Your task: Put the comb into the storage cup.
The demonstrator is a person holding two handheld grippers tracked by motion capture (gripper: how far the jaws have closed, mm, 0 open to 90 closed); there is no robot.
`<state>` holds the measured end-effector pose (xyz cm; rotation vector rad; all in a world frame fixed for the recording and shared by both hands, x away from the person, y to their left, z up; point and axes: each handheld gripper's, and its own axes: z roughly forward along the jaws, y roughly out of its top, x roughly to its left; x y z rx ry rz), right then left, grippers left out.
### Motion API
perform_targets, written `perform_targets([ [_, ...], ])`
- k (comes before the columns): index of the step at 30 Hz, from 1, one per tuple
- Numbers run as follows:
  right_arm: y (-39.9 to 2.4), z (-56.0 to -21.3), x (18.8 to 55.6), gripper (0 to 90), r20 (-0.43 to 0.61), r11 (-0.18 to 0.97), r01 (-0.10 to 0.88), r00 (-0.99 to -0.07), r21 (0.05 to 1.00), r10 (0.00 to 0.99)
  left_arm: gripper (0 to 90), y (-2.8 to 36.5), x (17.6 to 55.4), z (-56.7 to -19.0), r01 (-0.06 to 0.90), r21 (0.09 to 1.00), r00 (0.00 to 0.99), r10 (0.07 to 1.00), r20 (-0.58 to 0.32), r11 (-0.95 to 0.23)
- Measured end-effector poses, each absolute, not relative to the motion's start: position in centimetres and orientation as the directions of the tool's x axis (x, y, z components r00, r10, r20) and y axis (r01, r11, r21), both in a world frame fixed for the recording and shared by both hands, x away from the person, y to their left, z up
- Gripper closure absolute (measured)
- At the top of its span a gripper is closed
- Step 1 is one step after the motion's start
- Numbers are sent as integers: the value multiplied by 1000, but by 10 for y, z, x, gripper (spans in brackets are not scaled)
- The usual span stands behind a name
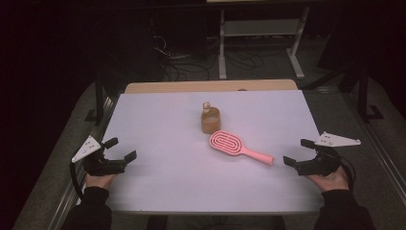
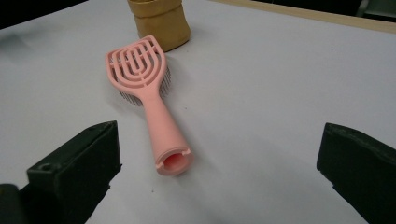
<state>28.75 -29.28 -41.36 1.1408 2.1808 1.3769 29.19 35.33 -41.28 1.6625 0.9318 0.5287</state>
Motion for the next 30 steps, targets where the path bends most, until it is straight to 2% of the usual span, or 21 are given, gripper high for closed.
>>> perform_targets([
  [15,-296,-412,285,0,162,190,465,-616,864,771,0,352,293,-414,320,943,596,794,-122,-96],
  [30,-285,-408,293,0,145,269,499,-645,824,750,0,349,293,-417,332,938,596,793,-127,-100],
])
